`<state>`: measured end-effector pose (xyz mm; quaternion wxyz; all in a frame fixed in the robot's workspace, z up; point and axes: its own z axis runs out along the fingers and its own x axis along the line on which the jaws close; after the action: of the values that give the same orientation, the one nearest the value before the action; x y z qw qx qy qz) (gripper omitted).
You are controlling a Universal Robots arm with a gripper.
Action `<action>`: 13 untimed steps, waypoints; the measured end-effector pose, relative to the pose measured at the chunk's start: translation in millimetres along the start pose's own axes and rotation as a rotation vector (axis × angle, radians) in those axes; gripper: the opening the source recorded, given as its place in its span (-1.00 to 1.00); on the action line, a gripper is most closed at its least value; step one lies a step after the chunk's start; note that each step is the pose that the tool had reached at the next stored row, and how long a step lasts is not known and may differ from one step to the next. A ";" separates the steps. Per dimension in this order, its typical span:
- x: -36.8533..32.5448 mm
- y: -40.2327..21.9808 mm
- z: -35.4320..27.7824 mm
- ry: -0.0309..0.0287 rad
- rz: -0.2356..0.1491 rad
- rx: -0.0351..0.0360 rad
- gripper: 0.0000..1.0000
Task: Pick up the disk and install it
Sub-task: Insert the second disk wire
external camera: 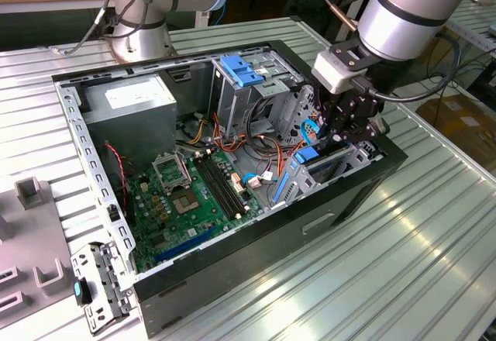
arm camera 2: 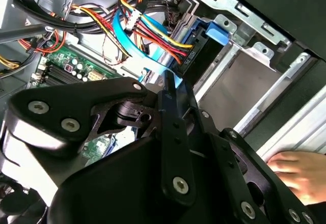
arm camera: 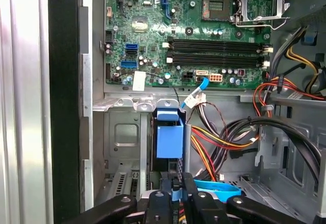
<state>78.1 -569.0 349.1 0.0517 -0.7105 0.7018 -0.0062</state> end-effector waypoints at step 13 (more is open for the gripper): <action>-0.6 -0.8 -10.1 0.0001 0.000 0.0005 -0.79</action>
<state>78.0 -569.0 359.2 0.0519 -0.7105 0.7018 -0.0065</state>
